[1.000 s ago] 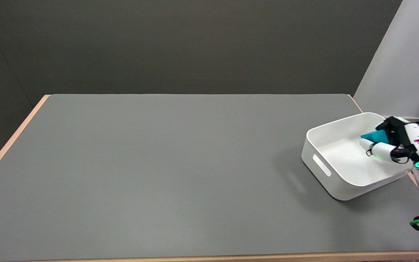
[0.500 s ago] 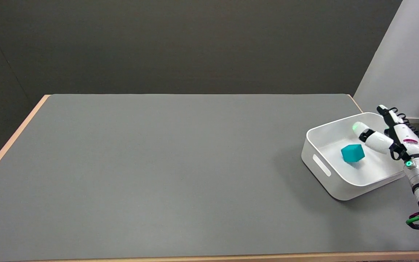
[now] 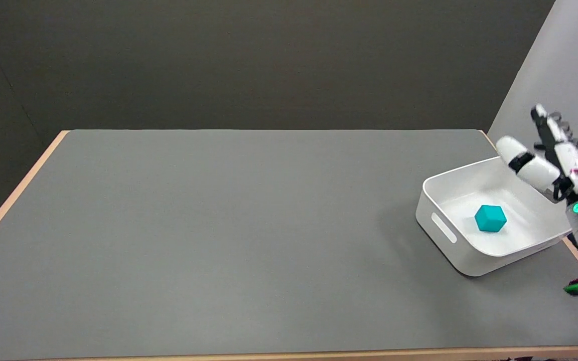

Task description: Place blue wooden cube into white box.

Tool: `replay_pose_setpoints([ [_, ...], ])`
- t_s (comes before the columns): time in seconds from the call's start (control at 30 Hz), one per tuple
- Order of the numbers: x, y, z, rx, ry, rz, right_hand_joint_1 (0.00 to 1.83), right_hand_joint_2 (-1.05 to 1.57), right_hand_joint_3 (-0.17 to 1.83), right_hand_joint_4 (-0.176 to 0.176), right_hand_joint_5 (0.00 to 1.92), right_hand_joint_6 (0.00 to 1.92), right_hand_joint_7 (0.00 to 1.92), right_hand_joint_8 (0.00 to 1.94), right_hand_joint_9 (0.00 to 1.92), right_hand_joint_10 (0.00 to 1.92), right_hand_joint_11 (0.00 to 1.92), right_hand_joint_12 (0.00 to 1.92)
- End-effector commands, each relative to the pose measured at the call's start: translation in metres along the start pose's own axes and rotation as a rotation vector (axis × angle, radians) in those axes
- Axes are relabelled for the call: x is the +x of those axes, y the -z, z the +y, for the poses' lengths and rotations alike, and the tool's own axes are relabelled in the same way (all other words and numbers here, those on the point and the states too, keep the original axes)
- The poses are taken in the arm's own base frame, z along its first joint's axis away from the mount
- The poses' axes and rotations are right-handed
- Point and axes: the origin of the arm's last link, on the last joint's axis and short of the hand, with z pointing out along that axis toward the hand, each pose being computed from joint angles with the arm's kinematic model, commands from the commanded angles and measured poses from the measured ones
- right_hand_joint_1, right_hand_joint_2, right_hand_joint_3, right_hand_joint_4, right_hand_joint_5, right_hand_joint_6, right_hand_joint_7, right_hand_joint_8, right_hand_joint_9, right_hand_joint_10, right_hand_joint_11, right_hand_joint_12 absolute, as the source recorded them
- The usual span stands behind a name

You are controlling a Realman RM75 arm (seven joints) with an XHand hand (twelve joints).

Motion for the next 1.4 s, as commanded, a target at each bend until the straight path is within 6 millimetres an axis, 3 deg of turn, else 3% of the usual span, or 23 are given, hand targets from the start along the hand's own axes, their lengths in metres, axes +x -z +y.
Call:
replay_pose_setpoints([
  [0.03,0.070,-0.001,-0.162,0.675,-0.147,0.118,0.11,0.55,0.95,0.074,0.00,0.00,0.00,0.00,0.00,0.12,0.00,0.85],
  [0.07,0.068,0.001,-0.171,0.732,-0.212,0.093,0.11,0.56,0.95,0.073,0.00,0.00,0.00,0.00,0.00,0.12,0.00,0.85],
  [0.13,0.061,0.002,-0.182,0.784,-0.305,0.032,0.13,0.62,1.01,0.068,0.02,0.18,0.00,0.19,0.02,0.40,0.00,0.87],
  [0.2,0.047,0.002,-0.191,0.820,-0.372,-0.052,0.18,0.67,1.04,0.065,0.07,0.31,0.14,0.27,0.12,0.53,0.00,0.92],
  [0.23,0.037,0.003,-0.197,0.837,-0.407,-0.112,0.25,0.71,1.04,0.074,0.15,0.47,0.25,0.36,0.23,0.64,0.03,0.95],
  [0.3,0.026,0.003,-0.205,0.860,-0.428,-0.168,0.42,0.79,1.00,0.101,0.33,0.84,0.47,0.59,0.45,0.86,0.14,1.03],
  [0.37,0.015,0.006,-0.210,0.873,-0.451,-0.210,0.45,0.80,0.99,0.122,0.37,0.93,0.53,0.67,0.49,0.92,0.18,1.08],
  [0.43,0.006,0.010,-0.214,0.878,-0.470,-0.242,0.49,0.80,1.01,0.176,0.45,1.06,0.60,0.80,0.56,1.05,0.29,1.24],
  [0.57,-0.013,0.017,-0.219,0.878,-0.533,-0.367,0.40,0.78,1.02,0.176,0.47,1.05,0.63,0.85,0.60,1.09,0.34,1.33],
  [0.7,-0.061,0.031,-0.238,0.909,-0.570,-0.609,0.30,0.79,0.96,0.176,0.44,1.05,0.59,0.85,0.57,1.08,0.34,1.33],
  [0.73,-0.065,0.030,-0.240,0.918,-0.564,-0.619,0.27,0.80,0.94,0.176,0.43,1.05,0.58,0.84,0.55,1.06,0.34,1.33],
  [0.8,-0.093,0.037,-0.245,0.914,-0.545,-0.701,0.22,0.80,0.95,0.176,0.41,0.99,0.53,0.75,0.49,0.96,0.31,1.31],
  [0.87,-0.105,0.041,-0.244,0.901,-0.535,-0.740,0.12,0.77,1.04,0.175,0.33,0.72,0.40,0.50,0.34,0.69,0.23,1.24],
  [1.0,-0.111,0.044,-0.245,0.872,-0.544,-0.772,0.08,0.85,0.92,0.163,0.29,0.63,0.34,0.41,0.26,0.62,0.18,1.17],
  [1.1,-0.110,0.043,-0.246,0.859,-0.554,-0.779,0.05,0.78,1.06,0.149,0.25,0.52,0.29,0.35,0.19,0.54,0.11,1.14],
  [1.37,-0.112,0.040,-0.246,0.850,-0.556,-0.773,0.03,0.80,1.06,0.115,0.21,0.45,0.24,0.30,0.14,0.51,0.04,1.05],
  [1.4,-0.112,0.039,-0.245,0.846,-0.556,-0.773,0.04,0.85,0.99,0.098,0.21,0.45,0.22,0.32,0.12,0.52,0.02,1.01],
])
